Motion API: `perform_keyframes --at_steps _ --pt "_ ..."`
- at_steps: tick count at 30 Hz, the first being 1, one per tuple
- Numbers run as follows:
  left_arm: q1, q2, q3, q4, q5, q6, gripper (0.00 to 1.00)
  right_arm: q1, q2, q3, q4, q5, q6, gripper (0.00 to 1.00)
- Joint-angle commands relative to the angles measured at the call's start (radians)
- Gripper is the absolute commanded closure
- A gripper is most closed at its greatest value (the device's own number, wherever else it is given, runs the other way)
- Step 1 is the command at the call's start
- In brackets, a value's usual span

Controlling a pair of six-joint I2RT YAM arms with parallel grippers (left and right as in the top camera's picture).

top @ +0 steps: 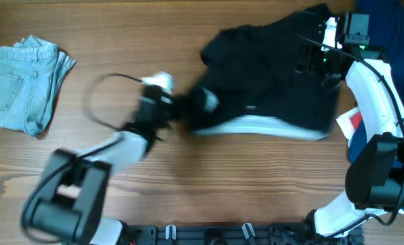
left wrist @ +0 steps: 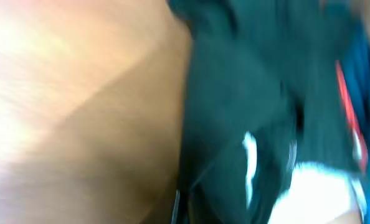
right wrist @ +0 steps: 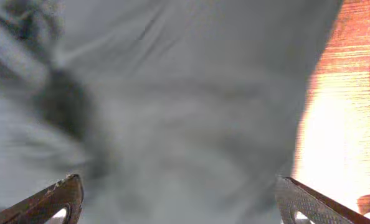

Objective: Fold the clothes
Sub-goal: 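Grasp the shorts' waistband with the left gripper and pull it left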

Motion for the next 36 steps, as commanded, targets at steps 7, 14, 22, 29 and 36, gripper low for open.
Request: perform_keyframes --at_steps 7,14,22,29,36 --pt "0.461 -0.085 0.157 -0.06 0.249 0.026 0.0 0.0 -0.026 0.004 0.001 0.013 0.015 0.0" --pt "0.151 -0.072 0.156 -0.612 0.309 -0.035 0.0 -0.001 -0.021 0.004 0.094 0.013 0.022 0.02" --pt "-0.162 0.048 0.156 -0.602 0.178 -0.431 0.0 0.006 -0.021 0.004 0.084 0.013 0.018 0.01" --pt "-0.187 0.072 0.156 -0.508 0.108 -0.453 0.46 0.006 -0.021 0.004 0.069 0.013 0.018 0.01" --pt "-0.042 0.023 0.156 -0.935 0.075 -0.342 0.96 0.006 -0.021 0.004 0.064 0.014 0.016 0.04"
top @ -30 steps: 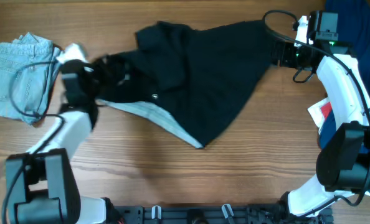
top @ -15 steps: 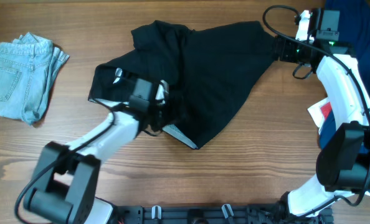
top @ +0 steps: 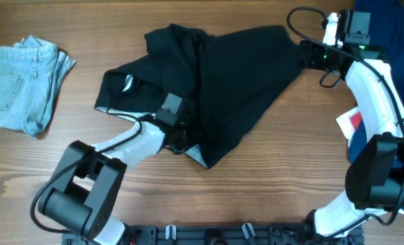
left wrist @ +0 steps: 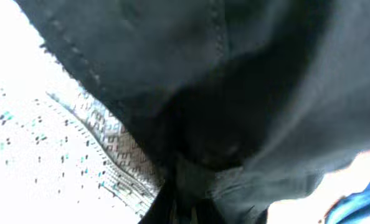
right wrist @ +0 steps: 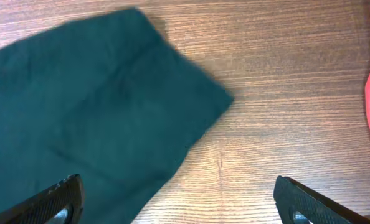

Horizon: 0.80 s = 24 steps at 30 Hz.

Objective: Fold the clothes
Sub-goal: 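Grasp the shorts' waistband with the left gripper and pull it left, then pull the shorts' right leg outward with the right gripper to flatten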

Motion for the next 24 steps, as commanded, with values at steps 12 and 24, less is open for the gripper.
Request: perform_keyframes --at_steps 12,24 --pt "0.76 -0.146 -0.015 -0.452 -0.365 0.375 0.92 0.35 0.045 0.005 0.264 -0.239 -0.333 0.01" --pt "0.79 -0.146 -0.015 -0.452 -0.312 0.379 0.93 0.633 0.396 0.005 0.805 -0.253 -0.033 0.02"
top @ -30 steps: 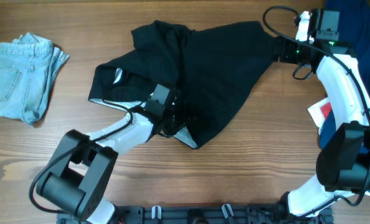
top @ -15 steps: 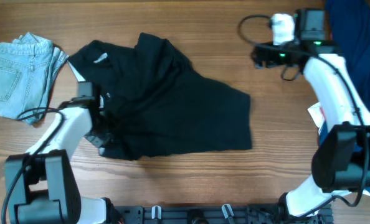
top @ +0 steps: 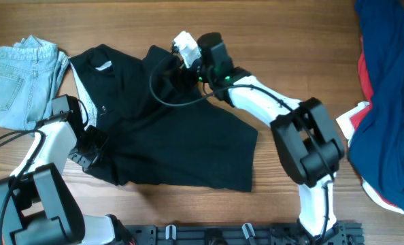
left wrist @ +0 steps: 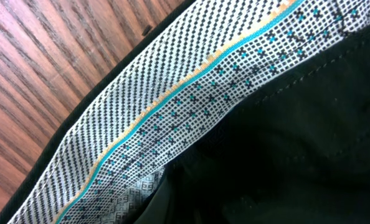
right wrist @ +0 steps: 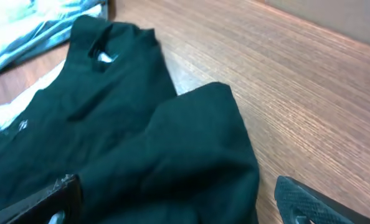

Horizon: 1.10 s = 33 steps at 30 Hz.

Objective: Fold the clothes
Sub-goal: 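Pull the shorts' right leg outward with the right gripper to flatten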

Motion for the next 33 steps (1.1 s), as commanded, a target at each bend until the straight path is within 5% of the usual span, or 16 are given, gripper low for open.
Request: perform_keyframes --at_steps 1,7,8,12,14,18,21,23,26,29,33 --pt "0.003 -0.015 -0.003 -0.002 0.01 0.015 0.94 -0.008 0.075 0.01 0.051 0.039 0.08 0.07" --pt "0.001 -0.015 -0.003 -0.002 0.028 0.093 0.94 -0.01 0.16 0.01 0.099 0.115 0.101 0.18" --pt "0.001 -0.015 -0.003 -0.002 0.028 0.093 0.94 -0.01 0.163 0.01 0.093 0.106 0.101 0.27" --pt "0.001 -0.015 -0.003 -0.002 0.028 0.093 0.94 -0.038 0.13 0.042 0.068 0.188 0.214 0.96" --pt "0.001 -0.015 -0.003 -0.002 0.028 0.093 0.93 -0.083 0.089 0.065 0.007 0.288 0.289 0.96" --pt "0.001 -0.015 -0.003 -0.002 0.028 0.093 0.94 -0.259 0.016 0.069 -0.375 0.454 0.519 0.95" --pt "0.001 -0.014 -0.003 0.0 0.028 0.093 0.94 -0.35 0.016 0.068 -0.576 0.445 0.62 0.7" --pt "0.001 -0.015 -0.003 0.006 0.028 0.093 0.94 -0.368 0.008 0.069 -0.569 0.398 0.484 0.56" --pt "0.001 -0.014 -0.003 0.01 0.028 0.093 0.94 -0.359 -0.095 0.072 -0.438 0.362 0.257 0.5" --pt "0.001 -0.014 -0.003 0.01 0.028 0.093 0.94 -0.346 -0.148 0.071 -0.289 0.038 0.085 0.44" --pt "0.001 -0.015 -0.003 0.009 0.028 0.093 0.94 -0.313 -0.089 0.068 -0.304 -0.002 0.061 0.4"
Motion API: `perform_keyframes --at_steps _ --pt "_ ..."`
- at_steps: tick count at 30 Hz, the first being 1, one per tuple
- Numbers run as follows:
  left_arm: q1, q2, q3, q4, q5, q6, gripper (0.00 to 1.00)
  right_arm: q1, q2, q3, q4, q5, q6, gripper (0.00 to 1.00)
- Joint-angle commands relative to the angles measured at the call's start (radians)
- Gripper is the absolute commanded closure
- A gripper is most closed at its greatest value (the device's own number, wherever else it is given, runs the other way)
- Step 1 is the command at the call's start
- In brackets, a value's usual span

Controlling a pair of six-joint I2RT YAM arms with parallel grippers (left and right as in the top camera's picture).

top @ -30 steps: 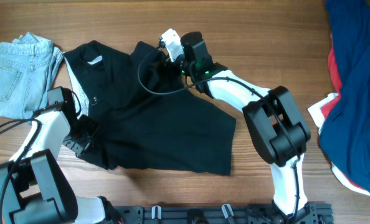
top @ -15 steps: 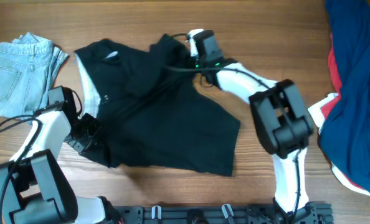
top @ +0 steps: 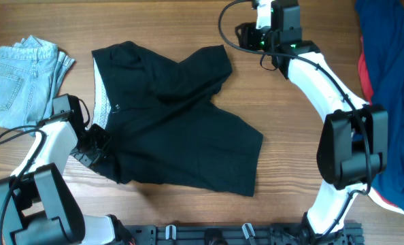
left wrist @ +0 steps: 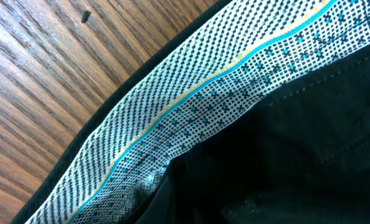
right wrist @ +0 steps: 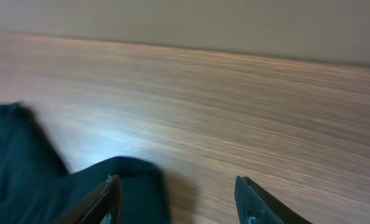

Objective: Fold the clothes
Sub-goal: 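Pull the shorts' right leg outward with the right gripper to flatten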

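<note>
Black shorts lie spread on the wooden table, with the waistband and its patterned lining to the left. My left gripper is at the waistband's near corner. The left wrist view is filled by the lining and black cloth, which hide the fingers. At the table's far edge my right gripper stands open, just right of the shorts' far leg. Nothing is between its fingers; the cloth's edge lies beside them.
Folded light-blue jeans lie at the far left, close to the shorts' waistband. A heap of blue and red clothes covers the table's right edge. Bare wood shows between the shorts and the heap.
My right gripper was over the shorts' far leg and is now further right, off the cloth near the far edge, still open. That leg lies more spread out. The left gripper stayed put.
The shorts were bunched at the right centre with my left gripper at their left edge. Then they stretched across the middle, the right gripper open beside their far right corner. Later they lay left of centre, waistband by the jeans. Now they lie flatter.
</note>
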Motion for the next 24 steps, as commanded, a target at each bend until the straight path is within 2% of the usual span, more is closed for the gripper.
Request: perform_keyframes --at_steps 1,7,10,18,20,23,24 --pt "0.008 -0.014 -0.003 0.0 -0.034 0.004 0.94 0.034 0.084 0.0 0.013 -0.138 -0.107 0.4" --pt "0.008 -0.014 -0.003 -0.001 -0.023 0.004 0.94 0.082 0.204 0.0 0.103 -0.154 -0.137 0.31" --pt "0.008 -0.014 -0.003 0.0 -0.023 0.004 0.93 0.082 0.248 0.0 0.137 -0.15 -0.136 0.31" --pt "0.008 -0.014 -0.003 -0.001 -0.023 0.004 0.93 0.082 0.268 0.0 0.173 0.028 -0.133 0.31" --pt "0.008 -0.014 -0.003 0.0 -0.023 0.004 0.93 0.082 0.28 0.0 0.172 0.008 -0.133 0.31" --pt "0.008 -0.014 -0.003 -0.001 -0.023 0.004 0.93 0.082 0.298 0.0 0.154 -0.114 -0.133 0.35" --pt "0.008 -0.014 -0.003 -0.001 -0.023 0.004 0.93 0.083 0.298 0.0 0.158 -0.129 -0.134 0.42"
